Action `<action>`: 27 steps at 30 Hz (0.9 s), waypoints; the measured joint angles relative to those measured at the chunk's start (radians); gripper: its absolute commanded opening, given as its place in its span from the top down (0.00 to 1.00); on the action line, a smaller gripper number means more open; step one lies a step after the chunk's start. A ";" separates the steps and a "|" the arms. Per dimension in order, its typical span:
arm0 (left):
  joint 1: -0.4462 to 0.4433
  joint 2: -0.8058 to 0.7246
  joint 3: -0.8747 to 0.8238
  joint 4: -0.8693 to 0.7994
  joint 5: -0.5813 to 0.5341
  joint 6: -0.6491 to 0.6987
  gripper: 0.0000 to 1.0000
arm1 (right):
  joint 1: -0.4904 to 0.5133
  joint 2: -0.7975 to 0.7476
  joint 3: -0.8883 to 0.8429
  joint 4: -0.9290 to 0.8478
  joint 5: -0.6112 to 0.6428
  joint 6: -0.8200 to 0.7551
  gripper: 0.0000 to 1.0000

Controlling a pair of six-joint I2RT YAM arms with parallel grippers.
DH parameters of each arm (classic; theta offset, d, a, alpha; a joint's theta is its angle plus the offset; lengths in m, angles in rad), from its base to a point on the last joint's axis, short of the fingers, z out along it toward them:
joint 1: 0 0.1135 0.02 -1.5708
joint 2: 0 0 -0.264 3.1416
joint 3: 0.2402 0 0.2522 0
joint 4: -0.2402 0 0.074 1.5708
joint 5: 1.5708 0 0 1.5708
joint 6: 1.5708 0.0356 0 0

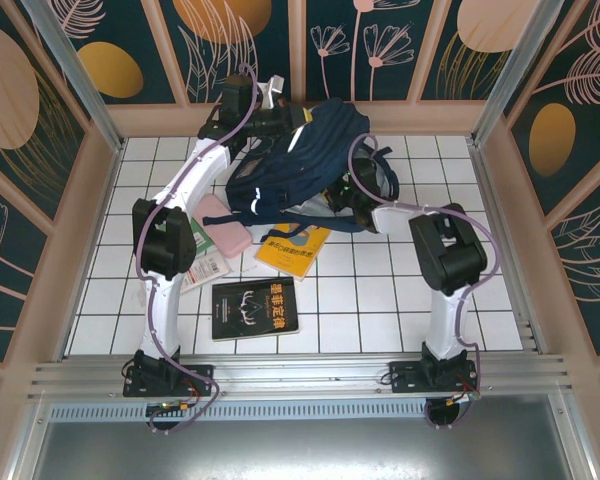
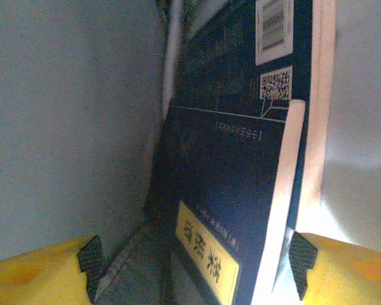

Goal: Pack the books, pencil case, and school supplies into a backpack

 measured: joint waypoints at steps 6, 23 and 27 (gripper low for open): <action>0.000 0.019 0.021 -0.034 -0.022 0.045 1.00 | -0.049 -0.272 -0.132 -0.067 0.108 -0.098 0.17; -0.049 -0.043 -0.163 -0.056 -0.109 0.182 0.41 | -0.076 -0.892 -0.372 -0.515 0.382 -0.344 0.31; -0.050 -0.311 -0.470 -0.054 -0.218 0.219 0.33 | 0.019 -0.879 -0.367 -0.577 0.251 -0.460 0.32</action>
